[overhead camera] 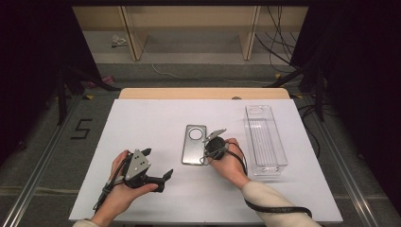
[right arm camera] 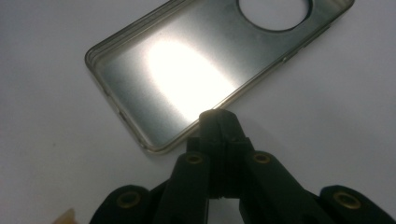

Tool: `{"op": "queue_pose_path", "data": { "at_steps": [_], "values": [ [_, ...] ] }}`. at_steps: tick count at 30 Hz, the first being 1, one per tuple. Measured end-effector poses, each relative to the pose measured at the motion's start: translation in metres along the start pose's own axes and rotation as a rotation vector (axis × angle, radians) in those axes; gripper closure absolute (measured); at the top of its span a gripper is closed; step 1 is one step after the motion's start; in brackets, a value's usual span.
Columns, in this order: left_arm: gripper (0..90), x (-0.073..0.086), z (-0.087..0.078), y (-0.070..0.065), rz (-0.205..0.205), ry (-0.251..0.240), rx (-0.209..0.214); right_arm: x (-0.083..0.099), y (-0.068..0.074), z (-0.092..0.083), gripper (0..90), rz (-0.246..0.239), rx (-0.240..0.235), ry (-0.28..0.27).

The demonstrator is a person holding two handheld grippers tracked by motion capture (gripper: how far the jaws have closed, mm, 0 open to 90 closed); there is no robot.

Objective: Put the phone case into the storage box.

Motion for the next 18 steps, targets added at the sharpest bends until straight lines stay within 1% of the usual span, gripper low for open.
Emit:
{"op": "queue_pose_path", "data": {
  "at_steps": [2, 3, 4, 5, 6, 7, 8, 9, 10, 13, 14, 15, 16, 17, 18],
  "values": [
    [1.0, 0.0, 0.0, 0.0, 0.0, 0.001, 0.001, -0.004, -0.002, -0.004, 76.6, -0.048, 0.008, -0.017],
    [1.0, 0.0, 0.0, 0.0, 0.003, 0.002, 0.0, -0.004, -0.002, -0.004, 76.6, -0.048, 0.008, -0.017],
    [0.9, 0.0, 0.0, 0.0, 0.003, 0.003, 0.001, -0.009, -0.003, -0.008, 66.0, -0.112, 0.019, -0.035],
    [0.9, 0.0, 0.0, 0.0, 0.001, 0.001, -0.001, -0.009, -0.003, -0.008, 66.0, -0.112, 0.019, -0.035],
    [0.9, 0.0, 0.0, 0.0, 0.002, 0.001, 0.0, -0.012, -0.001, -0.012, 55.2, -0.189, -0.001, -0.035],
    [0.9, 0.0, 0.0, 0.0, 0.002, 0.001, 0.0, -0.012, -0.001, -0.012, 55.2, -0.189, -0.001, -0.035],
    [0.9, 0.0, 0.0, 0.0, 0.002, 0.001, 0.0, -0.014, 0.0, -0.014, 51.2, -0.225, 0.002, -0.041],
    [0.9, 0.0, 0.0, 0.0, 0.003, 0.002, 0.001, -0.016, 0.0, -0.016, 47.7, -0.272, 0.001, -0.049],
    [0.9, 0.001, 0.0, 0.0, 0.004, 0.003, 0.001, -0.017, 0.001, -0.018, 44.5, -0.308, -0.008, -0.045],
    [0.9, 0.001, 0.0, 0.001, 0.006, 0.007, 0.001, -0.02, 0.007, -0.023, 38.2, -0.385, -0.035, -0.042],
    [0.9, 0.001, 0.0, 0.001, 0.005, 0.007, 0.0, -0.02, 0.012, -0.026, 36.9, -0.433, -0.052, -0.014],
    [0.9, 0.001, 0.0, 0.001, 0.005, 0.007, -0.001, -0.02, 0.012, -0.026, 36.9, -0.433, -0.052, -0.014],
    [0.9, 0.002, -0.001, 0.002, 0.004, 0.007, -0.002, -0.02, 0.013, -0.027, 35.7, -0.451, -0.056, -0.012],
    [0.9, 0.002, -0.001, 0.002, 0.004, 0.006, -0.003, -0.021, 0.016, -0.028, 34.7, -0.47, -0.059, -0.006],
    [0.9, 0.002, -0.001, 0.003, 0.004, 0.006, -0.004, -0.02, 0.021, -0.028, 34.1, -0.507, -0.066, 0.016]
  ]
}}
Point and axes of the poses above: each handheld gripper's, and its own axes: z roughly forward along the jaws, x roughly out of its underside, y roughly to its left, the point moved 9 cm from there along z, roughly forward along the jaws, and after that the axes turned 14 degrees about z, right-handed, at the moved point
